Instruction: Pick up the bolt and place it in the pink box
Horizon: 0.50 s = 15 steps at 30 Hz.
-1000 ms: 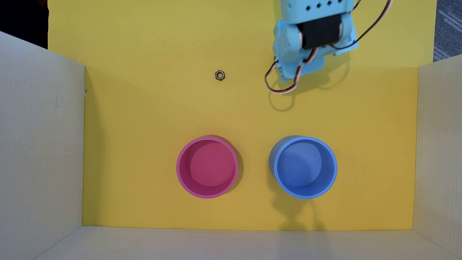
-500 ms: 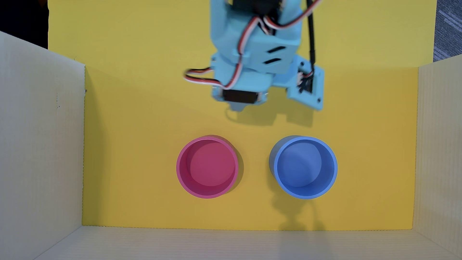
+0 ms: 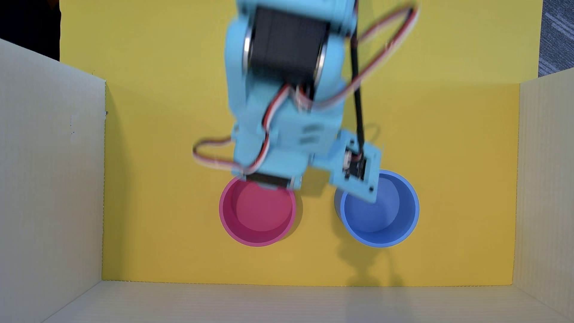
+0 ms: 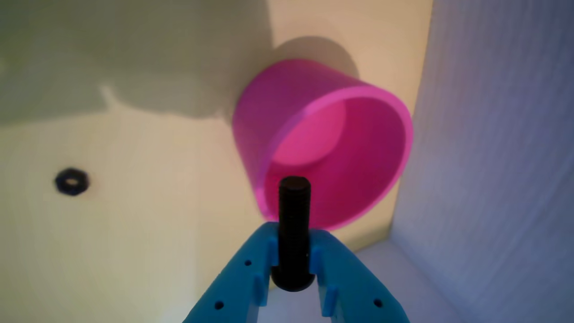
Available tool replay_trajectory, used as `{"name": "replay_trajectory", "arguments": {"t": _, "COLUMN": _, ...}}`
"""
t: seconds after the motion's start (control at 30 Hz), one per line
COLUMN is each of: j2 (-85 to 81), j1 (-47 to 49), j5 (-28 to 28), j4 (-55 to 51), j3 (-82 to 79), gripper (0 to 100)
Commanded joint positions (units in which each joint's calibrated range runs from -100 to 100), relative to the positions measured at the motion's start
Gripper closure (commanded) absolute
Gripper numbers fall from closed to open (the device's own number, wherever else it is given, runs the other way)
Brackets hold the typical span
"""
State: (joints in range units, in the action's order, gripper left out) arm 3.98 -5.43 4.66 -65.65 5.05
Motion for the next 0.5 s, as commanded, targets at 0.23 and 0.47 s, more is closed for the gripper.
{"name": "replay_trajectory", "arguments": {"t": 0.23, "j2": 8.98, "j1": -1.26, "j5": -1.67, "j4": -0.54, "j3": 15.62, "gripper": 98}}
{"name": "replay_trajectory", "arguments": {"t": 0.47, "j2": 9.57, "j1": -1.71, "j5": -1.36, "j4": -3.80, "j3": 15.44, "gripper": 82}}
